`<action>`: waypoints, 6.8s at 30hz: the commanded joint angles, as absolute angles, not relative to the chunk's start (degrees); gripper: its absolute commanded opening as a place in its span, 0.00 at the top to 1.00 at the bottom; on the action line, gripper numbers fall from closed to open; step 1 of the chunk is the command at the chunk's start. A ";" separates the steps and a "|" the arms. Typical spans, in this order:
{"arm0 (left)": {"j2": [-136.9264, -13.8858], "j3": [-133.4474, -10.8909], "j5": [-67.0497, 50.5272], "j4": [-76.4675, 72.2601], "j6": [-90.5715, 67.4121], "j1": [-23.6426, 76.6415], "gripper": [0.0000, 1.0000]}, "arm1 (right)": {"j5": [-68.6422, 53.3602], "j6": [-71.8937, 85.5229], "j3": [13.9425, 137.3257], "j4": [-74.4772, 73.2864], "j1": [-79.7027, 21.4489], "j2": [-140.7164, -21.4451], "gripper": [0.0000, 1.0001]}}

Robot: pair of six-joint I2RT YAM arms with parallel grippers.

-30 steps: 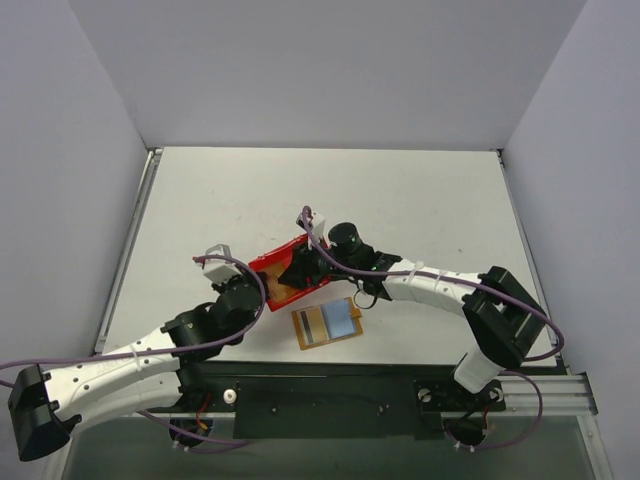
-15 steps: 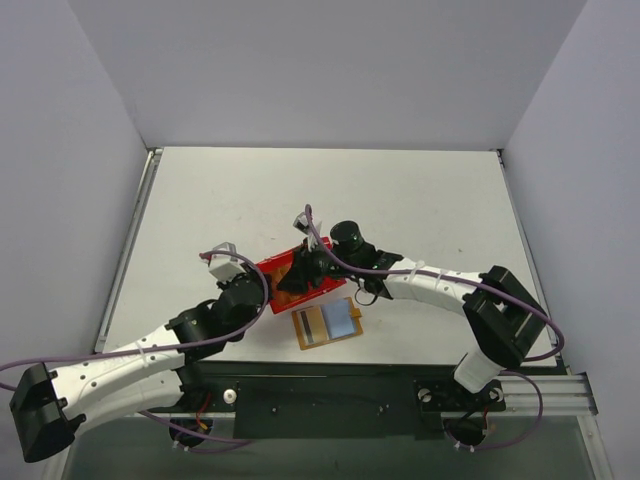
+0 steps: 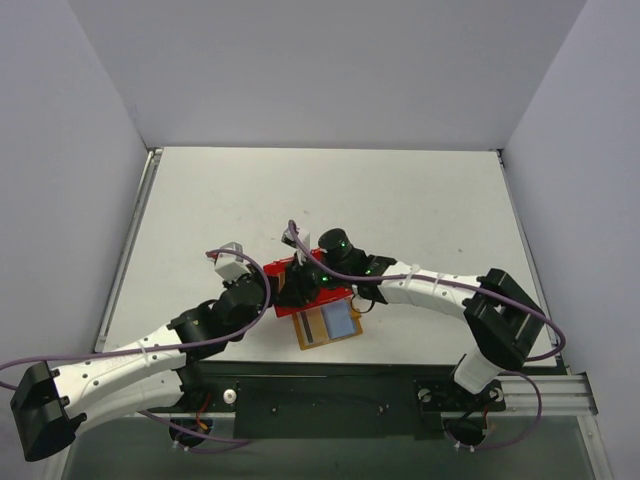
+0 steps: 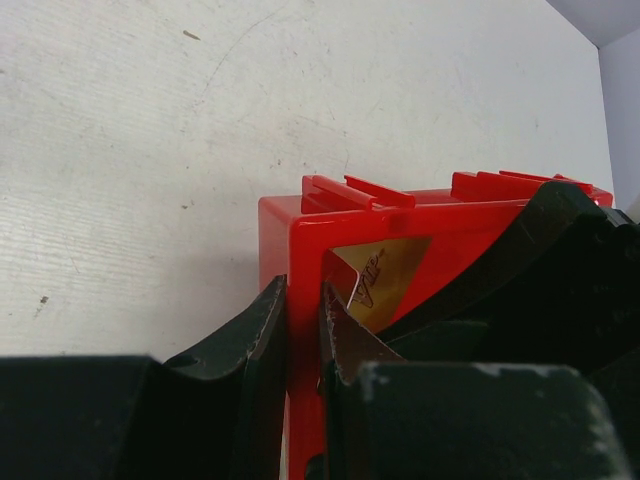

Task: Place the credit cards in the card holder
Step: Pick up the credit card from the storage box.

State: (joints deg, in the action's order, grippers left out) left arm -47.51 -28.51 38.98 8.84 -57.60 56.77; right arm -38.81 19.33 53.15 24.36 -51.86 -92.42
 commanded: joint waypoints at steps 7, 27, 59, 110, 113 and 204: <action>-45.79 -31.82 31.46 -8.52 -61.08 58.01 1.00 | -18.20 18.63 54.40 17.40 -53.88 -91.67 0.64; -45.88 -32.34 32.17 -8.53 -60.38 58.01 1.00 | -7.03 24.26 56.17 12.83 -53.35 -94.57 0.68; -43.94 -31.64 32.70 -7.30 -61.26 57.13 1.00 | -15.21 30.15 42.80 31.47 -47.11 -86.84 0.58; -45.26 -31.90 31.29 -8.09 -61.35 56.60 1.00 | -24.34 32.17 41.48 39.55 -46.58 -88.42 0.62; -45.09 -31.90 31.29 -7.91 -61.35 56.51 1.00 | -24.17 32.08 41.49 39.46 -46.50 -88.51 0.62; -63.01 -52.02 18.37 9.04 -50.98 49.75 1.00 | -30.95 28.21 37.97 41.13 -45.79 -84.64 0.55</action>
